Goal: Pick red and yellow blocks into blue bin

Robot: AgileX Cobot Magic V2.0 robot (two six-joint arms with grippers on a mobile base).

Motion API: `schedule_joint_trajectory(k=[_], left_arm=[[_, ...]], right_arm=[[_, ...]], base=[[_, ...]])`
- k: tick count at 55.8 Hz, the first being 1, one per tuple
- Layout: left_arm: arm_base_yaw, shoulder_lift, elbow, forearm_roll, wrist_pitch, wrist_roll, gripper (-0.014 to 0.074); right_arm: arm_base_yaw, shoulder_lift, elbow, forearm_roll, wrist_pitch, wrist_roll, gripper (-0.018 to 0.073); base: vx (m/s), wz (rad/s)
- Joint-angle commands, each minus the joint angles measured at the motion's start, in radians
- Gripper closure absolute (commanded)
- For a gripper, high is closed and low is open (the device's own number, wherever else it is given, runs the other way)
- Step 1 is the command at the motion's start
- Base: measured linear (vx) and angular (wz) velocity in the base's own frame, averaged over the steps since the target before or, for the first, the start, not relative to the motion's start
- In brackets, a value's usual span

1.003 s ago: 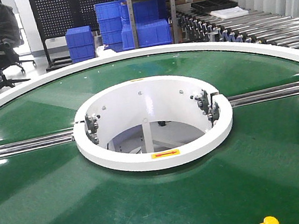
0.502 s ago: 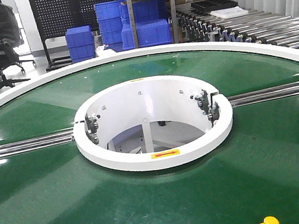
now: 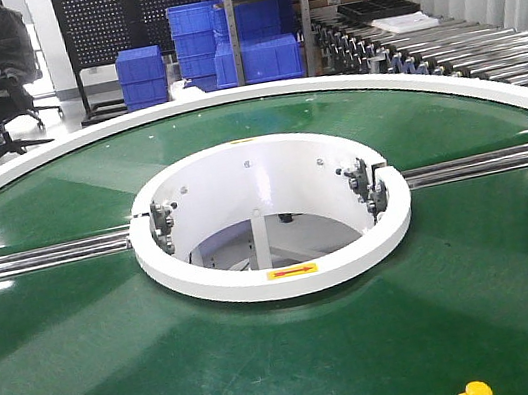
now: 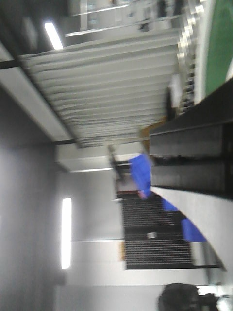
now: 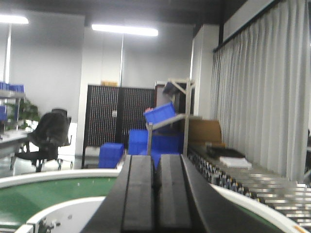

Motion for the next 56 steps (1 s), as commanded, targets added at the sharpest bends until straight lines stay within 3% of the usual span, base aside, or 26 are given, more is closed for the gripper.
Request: schedule_joint_trajectory(k=[1,13,23,30,39,48,56], left_arm=[[-0.001,0.168,-0.110,-0.003,0.036,0.004,0.0594],[-0.001,0.373,-0.159,-0.003,0.018,-0.003,0.0594],[-0.001,0.413,-0.159,-0.003,-0.006,-0.007,0.0590],[-0.001,0.412,-0.159,-0.003,-0.042,-0.007,0.0541],[-0.001,0.412,-0.159,-0.003,-0.042,-0.007,0.0388],[-0.001,0.412,-0.159,-0.003,-0.041,-0.007,0.0167],[-0.001,0.413,-0.159,-0.003,-0.042,-0.007,0.0043]], right_arm=[[-0.005,0.128,-0.093,-0.006,-0.050,-0.008,0.0569],[-0.005,0.254,-0.107,0.000,-0.030,-0.004,0.0569],[-0.005,0.277,-0.107,0.000,-0.016,-0.004,0.0561],[-0.005,0.277,-0.107,-0.003,-0.013,-0.005,0.0515],[-0.005,0.277,-0.107,-0.001,0.006,-0.005,0.0339],[-0.005,0.277,-0.107,-0.001,0.014,-0.004,0.0022],[-0.003,0.277,-0.107,0.025,-0.021,0.004,-0.0144]], base=[[0.00,0.00],[0.00,0.00],[0.00,0.00],[0.00,0.00],[0.00,0.00],[0.00,0.00],[0.00,0.00]])
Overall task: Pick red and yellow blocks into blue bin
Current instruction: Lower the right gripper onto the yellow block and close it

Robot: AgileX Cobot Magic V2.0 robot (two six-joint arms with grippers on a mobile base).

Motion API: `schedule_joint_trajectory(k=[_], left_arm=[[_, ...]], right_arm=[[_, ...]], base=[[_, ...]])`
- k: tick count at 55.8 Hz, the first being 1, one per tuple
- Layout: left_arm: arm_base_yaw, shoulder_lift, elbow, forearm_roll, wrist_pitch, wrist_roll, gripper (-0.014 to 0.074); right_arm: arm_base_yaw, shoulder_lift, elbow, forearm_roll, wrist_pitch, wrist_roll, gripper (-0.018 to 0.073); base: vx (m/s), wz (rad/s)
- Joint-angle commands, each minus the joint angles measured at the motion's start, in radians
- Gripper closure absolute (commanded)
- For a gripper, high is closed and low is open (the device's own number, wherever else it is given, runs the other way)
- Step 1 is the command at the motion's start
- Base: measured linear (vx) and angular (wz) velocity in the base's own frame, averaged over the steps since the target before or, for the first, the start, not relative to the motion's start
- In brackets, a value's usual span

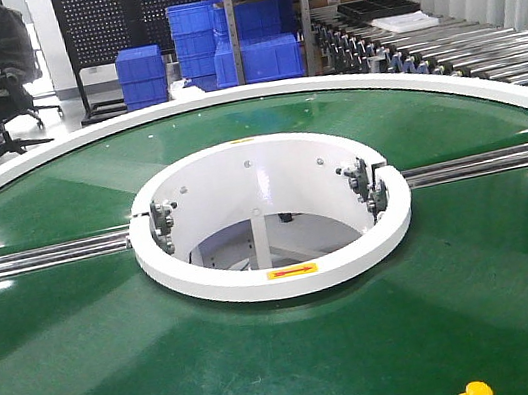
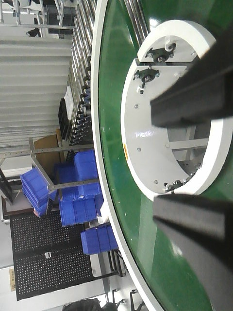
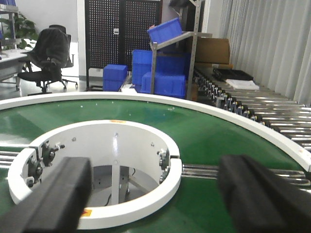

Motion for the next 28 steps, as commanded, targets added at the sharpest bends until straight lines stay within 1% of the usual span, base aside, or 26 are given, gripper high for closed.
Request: schedule_joint_trajectory(k=[1,3,5,8,10,11,14,17,23,28], left_arm=[[-0.001,-0.013,-0.038,-0.003,-0.088,-0.009,0.0035],[-0.001,-0.013,-0.038,-0.003,-0.087,-0.009,0.0027],[-0.001,-0.013,-0.038,-0.003,-0.086,-0.009,0.0026],[-0.001,-0.013,-0.038,-0.003,-0.085,-0.009,0.0027],[-0.001,-0.013,-0.038,-0.003,-0.082,-0.009,0.0027],[-0.001,-0.013,-0.038,-0.003,-0.081,-0.009,0.0027],[-0.001,-0.013,-0.038,-0.003,-0.080,-0.009,0.0027],[-0.001,-0.013,-0.038,-0.003,-0.080,-0.009,0.0027],[-0.001,-0.013,-0.038,-0.003,-0.071,-0.009,0.0027],[-0.001,-0.013,-0.038,-0.003,-0.050,-0.009,0.0027]], right_arm=[[-0.003,-0.001,-0.036,0.035,-0.099,0.005,-0.0153],[-0.003,-0.001,-0.036,0.058,-0.090,0.004,-0.0158],[-0.003,0.007,-0.040,0.075,-0.049,0.000,-0.0156],[-0.003,0.038,-0.061,0.075,0.061,-0.008,-0.0143],[-0.003,0.071,-0.076,0.075,0.149,-0.008,-0.0133],[-0.003,0.102,-0.090,0.078,0.219,-0.004,-0.0127],[-0.003,0.174,-0.110,0.093,0.342,0.000,-0.0110],[-0.003,0.249,-0.120,0.115,0.425,0.006,-0.0092],[-0.003,0.392,-0.120,0.132,0.502,0.003,-0.0056],[-0.003,0.492,-0.120,0.131,0.527,-0.003,-0.0031]], base=[[0.00,0.00],[0.00,0.00],[0.00,0.00],[0.00,0.00],[0.00,0.00],[0.00,0.00],[0.00,0.00],[0.00,0.00],[0.00,0.00],[0.00,0.00]])
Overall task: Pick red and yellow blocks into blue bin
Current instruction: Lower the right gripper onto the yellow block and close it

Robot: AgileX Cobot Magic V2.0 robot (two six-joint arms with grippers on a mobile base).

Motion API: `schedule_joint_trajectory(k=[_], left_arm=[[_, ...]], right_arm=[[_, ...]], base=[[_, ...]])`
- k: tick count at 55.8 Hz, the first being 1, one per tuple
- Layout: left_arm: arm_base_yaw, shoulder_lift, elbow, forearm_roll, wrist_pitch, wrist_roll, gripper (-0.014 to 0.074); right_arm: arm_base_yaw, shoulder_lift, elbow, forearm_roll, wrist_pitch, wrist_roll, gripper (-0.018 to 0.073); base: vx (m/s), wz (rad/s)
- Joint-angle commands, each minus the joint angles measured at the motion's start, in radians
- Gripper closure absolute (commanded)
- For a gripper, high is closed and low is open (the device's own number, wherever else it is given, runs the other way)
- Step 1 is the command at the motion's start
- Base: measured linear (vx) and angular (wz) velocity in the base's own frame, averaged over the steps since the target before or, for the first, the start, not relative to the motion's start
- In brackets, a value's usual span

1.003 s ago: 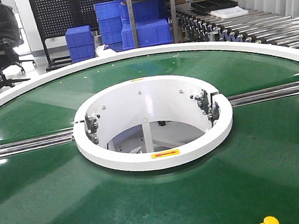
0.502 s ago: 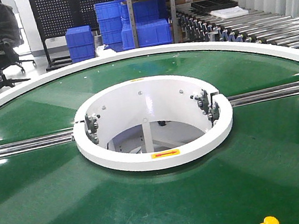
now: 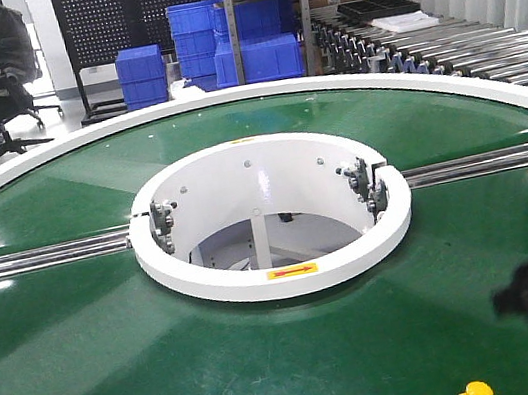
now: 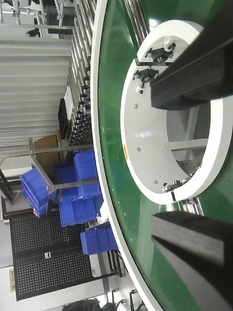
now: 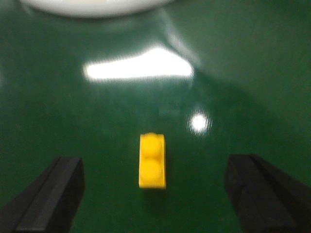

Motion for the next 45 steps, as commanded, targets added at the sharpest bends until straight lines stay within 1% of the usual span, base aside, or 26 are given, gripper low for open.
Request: schedule_joint_trajectory(k=[1,9,14,18,22,25,32,45], left_arm=[[-0.001,-0.013,-0.037,-0.003,-0.057,-0.009,0.0027],[-0.001,-0.013,-0.037,-0.003,-0.039,-0.009,0.0027],[-0.001,-0.013,-0.037,-0.003,-0.039,-0.008,0.0027],[-0.001,-0.013,-0.037,-0.003,-0.036,-0.005,0.0027],[-0.001,-0.013,-0.037,0.000,-0.025,-0.005,0.0027],[-0.001,-0.013,-0.037,0.001,-0.025,-0.005,0.0027],[-0.001,-0.013,-0.037,0.001,-0.008,-0.005,0.0027],[-0.001,-0.013,-0.034,0.001,-0.003,-0.005,0.0027]], right_arm=[[-0.003,0.068,-0.035,0.007,-0.027,-0.007,-0.0025],[0.003,0.162,-0.035,0.005,-0.027,-0.005,-0.0009],[0.042,0.211,-0.035,-0.016,-0.022,0.011,-0.0005],[0.081,0.244,-0.035,-0.060,-0.033,0.028,-0.0005],[0.099,0.273,-0.035,-0.101,-0.040,0.070,-0.0005],[0.099,0.293,-0.035,-0.113,-0.044,0.088,-0.0005],[0.099,0.325,-0.035,-0.114,-0.070,0.086,-0.0005],[0.099,0.402,-0.035,-0.104,-0.164,0.094,-0.0005]], base=[[0.00,0.00],[0.00,0.00],[0.00,0.00],[0.00,0.00],[0.00,0.00],[0.00,0.00],[0.00,0.00],[0.00,0.00]])
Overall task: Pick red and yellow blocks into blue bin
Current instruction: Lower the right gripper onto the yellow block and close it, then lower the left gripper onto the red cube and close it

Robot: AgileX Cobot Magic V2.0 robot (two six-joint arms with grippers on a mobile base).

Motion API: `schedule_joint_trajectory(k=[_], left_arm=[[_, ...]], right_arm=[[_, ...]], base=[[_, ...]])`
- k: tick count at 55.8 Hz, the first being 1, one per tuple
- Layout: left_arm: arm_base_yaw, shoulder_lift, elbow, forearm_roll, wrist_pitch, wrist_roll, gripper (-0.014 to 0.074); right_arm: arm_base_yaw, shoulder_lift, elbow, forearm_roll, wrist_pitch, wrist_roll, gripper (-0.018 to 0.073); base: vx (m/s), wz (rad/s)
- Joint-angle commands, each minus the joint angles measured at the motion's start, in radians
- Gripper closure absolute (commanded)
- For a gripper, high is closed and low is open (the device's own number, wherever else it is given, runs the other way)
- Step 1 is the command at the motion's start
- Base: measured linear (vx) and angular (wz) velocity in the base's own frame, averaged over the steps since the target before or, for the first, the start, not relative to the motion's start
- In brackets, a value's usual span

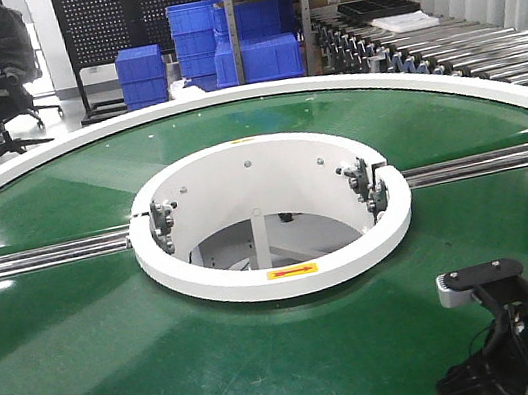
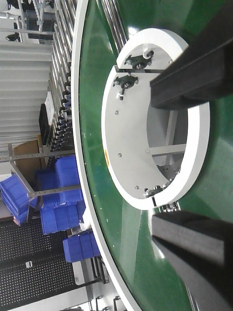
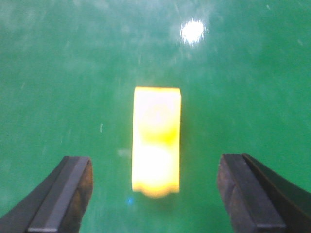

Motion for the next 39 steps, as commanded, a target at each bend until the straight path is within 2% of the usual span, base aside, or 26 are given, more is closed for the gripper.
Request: schedule_joint_trajectory(k=[1,14,21,26,34,39], left_arm=[[-0.001,-0.013,-0.034,-0.001,-0.076,-0.005,0.0027],[-0.001,-0.013,-0.034,-0.001,-0.076,-0.005,0.0027],[-0.001,-0.013,-0.034,-0.001,-0.075,-0.005,0.0027],[-0.001,-0.013,-0.034,-0.001,-0.074,-0.005,0.0027],[-0.001,-0.013,-0.034,-0.001,-0.073,-0.005,0.0027],[-0.001,-0.013,-0.034,-0.001,-0.051,-0.005,0.0027]], right_arm=[[0.000,-0.001,-0.033,-0.001,-0.084,0.000,-0.0005],[0.000,0.086,-0.033,0.000,-0.135,0.018,0.0020],[0.000,0.117,-0.033,0.000,-0.155,0.034,0.0074],[0.000,0.127,-0.033,0.000,-0.158,0.046,0.0193],[0.000,0.122,-0.033,-0.003,-0.147,0.021,0.0571],[0.000,0.108,-0.033,-0.008,-0.140,0.010,0.0575]], base=[[0.00,0.00],[0.00,0.00],[0.00,0.00],[0.00,0.00],[0.00,0.00],[0.00,0.00]])
